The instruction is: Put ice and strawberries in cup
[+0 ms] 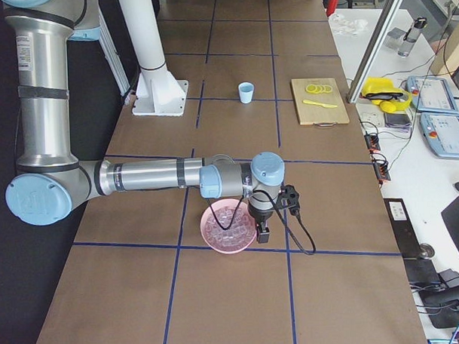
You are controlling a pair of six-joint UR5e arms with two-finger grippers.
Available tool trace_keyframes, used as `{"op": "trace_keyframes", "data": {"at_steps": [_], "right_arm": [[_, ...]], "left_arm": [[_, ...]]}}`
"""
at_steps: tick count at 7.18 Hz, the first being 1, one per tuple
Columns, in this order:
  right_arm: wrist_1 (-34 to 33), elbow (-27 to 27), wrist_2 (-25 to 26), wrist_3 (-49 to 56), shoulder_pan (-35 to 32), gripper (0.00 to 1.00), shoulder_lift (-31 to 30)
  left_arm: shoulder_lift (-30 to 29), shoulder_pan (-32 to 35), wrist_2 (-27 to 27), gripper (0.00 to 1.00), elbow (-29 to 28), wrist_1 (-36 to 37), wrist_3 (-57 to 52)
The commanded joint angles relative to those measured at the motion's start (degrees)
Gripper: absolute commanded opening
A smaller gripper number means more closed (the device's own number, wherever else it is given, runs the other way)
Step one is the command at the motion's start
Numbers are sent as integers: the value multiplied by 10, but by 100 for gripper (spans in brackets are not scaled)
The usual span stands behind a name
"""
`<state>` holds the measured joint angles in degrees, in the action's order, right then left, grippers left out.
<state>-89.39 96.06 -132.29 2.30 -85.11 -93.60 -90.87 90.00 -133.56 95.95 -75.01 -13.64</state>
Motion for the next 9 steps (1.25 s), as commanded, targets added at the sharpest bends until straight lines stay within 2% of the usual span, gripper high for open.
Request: {"op": "trace_keyframes", "data": {"at_steps": [1, 3, 8, 9], "right_arm": [[4, -16, -32, 10, -27, 100, -13], [4, -10, -19, 30, -30, 100, -12], [2, -13, -10, 30, -30, 100, 5], [1, -16, -9, 30, -30, 100, 4]], "left_arm": [[2, -1, -47, 100, -9, 1, 4], [3, -4, -47, 100, -15, -4, 44], [24, -5, -41, 100, -41, -138, 53], [24, -5, -38, 100, -37, -137, 51]]}}
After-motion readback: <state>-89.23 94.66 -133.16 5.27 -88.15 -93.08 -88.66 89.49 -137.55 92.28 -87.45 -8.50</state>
